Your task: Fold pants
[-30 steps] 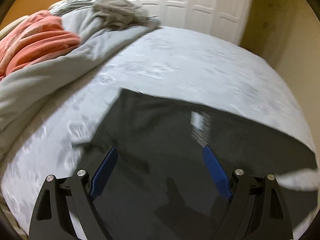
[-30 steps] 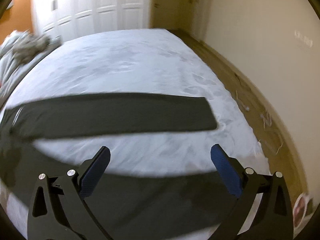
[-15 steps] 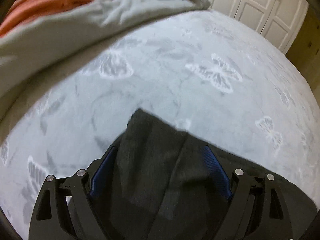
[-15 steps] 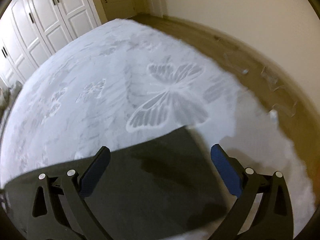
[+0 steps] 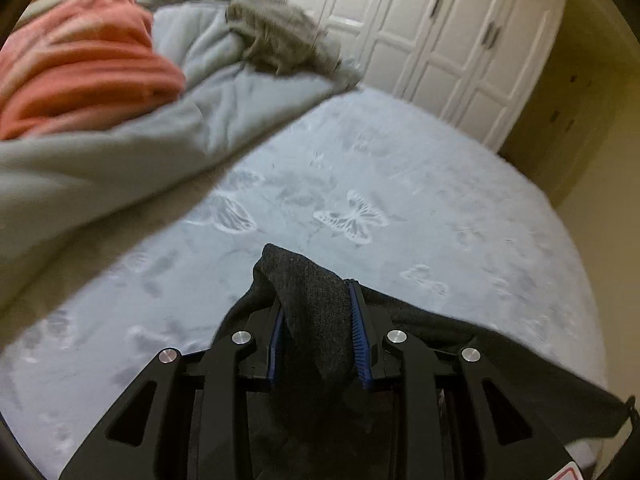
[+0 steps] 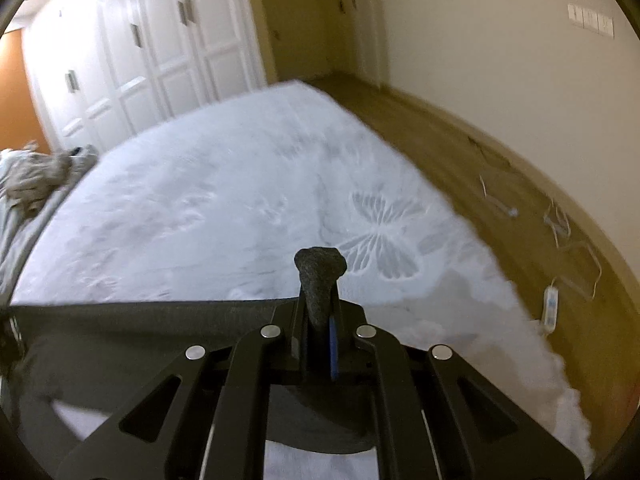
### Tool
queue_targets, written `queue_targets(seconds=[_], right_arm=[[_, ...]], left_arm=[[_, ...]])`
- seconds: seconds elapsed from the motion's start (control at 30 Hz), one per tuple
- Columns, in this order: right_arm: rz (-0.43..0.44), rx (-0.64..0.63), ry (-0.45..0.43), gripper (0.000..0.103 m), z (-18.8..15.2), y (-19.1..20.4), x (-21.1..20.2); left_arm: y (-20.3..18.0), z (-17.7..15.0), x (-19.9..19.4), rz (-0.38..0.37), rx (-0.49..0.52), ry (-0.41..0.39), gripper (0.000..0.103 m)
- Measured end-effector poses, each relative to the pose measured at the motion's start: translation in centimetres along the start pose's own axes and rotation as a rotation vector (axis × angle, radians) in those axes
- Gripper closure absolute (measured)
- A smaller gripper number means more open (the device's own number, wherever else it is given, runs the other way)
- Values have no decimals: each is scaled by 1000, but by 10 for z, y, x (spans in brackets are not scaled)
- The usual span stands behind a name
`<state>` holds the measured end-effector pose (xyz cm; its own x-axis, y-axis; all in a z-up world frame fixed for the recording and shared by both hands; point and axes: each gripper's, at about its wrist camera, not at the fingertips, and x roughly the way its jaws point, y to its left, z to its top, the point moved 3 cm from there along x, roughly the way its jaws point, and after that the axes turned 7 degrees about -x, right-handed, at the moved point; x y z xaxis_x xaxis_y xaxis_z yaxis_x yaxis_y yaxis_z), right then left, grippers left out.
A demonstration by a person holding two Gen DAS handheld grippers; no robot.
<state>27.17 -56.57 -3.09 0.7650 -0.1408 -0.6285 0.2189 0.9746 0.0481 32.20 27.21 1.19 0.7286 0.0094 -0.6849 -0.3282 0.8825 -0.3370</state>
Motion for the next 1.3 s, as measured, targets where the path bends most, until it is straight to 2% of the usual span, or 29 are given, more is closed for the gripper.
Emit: queue_targets(seconds=[0.13, 0.2, 0.27, 0.3, 0.37, 0.4, 0.43, 0.47, 0.53, 0.57, 0.67, 0.73, 0.77, 0.8, 0.87, 0.93, 1.0, 1.07, 1.17, 1.23, 1.3], right_arm=[[3, -71, -67, 97, -26, -15, -76], [19, -94, -42, 96, -48, -25, -95], [26, -73, 0, 90, -73, -34, -102], [20, -63, 17, 84, -86, -39, -106], [-13, -27, 48, 54, -117, -50, -115], [-66, -1, 48, 31, -131, -57, -124], [-91, 27, 27, 27, -140, -60, -135], [-85, 58, 10, 27, -146, -63, -145], [-53, 119, -10, 27, -152, -63, -164], [-38, 146, -18, 27, -153, -63, -172], [-22, 184, -6, 25, -149, -46, -192], [-12, 190, 10, 18, -148, -31, -197], [-9, 205, 14, 19, -148, -25, -198], [-1, 235, 14, 18, -147, -19, -199], [14, 290, 29, 18, -149, -14, -198], [-2, 331, 40, 18, -154, -15, -195], [-31, 359, 43, 19, -162, -21, -192], [-66, 352, 71, 19, -176, -26, -181], [-41, 371, 191, 25, -189, -30, -162], [-59, 411, 227, 26, -195, -35, -157], [-31, 476, 253, 26, -201, -42, -151]], left_arm=[[35, -19, -71, -28, 11, -9, 77], [52, -39, -90, -5, 26, 11, 77], [71, -65, -102, 29, 45, 50, 76], [80, -77, -106, 38, 47, 64, 74], [94, -103, -109, 43, 60, 99, 65], [99, -116, -113, 52, 57, 111, 63], [103, -122, -117, 64, 45, 104, 63], [108, -127, -125, 66, 18, 95, 61], [114, -135, -142, 14, -72, 89, 39], [117, -138, -147, 0, -128, 88, 33], [120, -145, -142, -6, -256, 116, 30], [118, -151, -117, -3, -338, 181, 30], [116, -154, -106, -3, -364, 203, 30], [116, -157, -100, -18, -381, 210, 33], [112, -163, -84, -34, -402, 220, 59], [109, -168, -73, -10, -370, 216, 99], [111, -168, -73, 28, -347, 190, 102], [114, -169, -75, 4, -374, 201, 102], [110, -166, -76, 17, -340, 195, 102], [108, -165, -77, 27, -328, 191, 102], [107, -165, -78, 44, -320, 191, 102]])
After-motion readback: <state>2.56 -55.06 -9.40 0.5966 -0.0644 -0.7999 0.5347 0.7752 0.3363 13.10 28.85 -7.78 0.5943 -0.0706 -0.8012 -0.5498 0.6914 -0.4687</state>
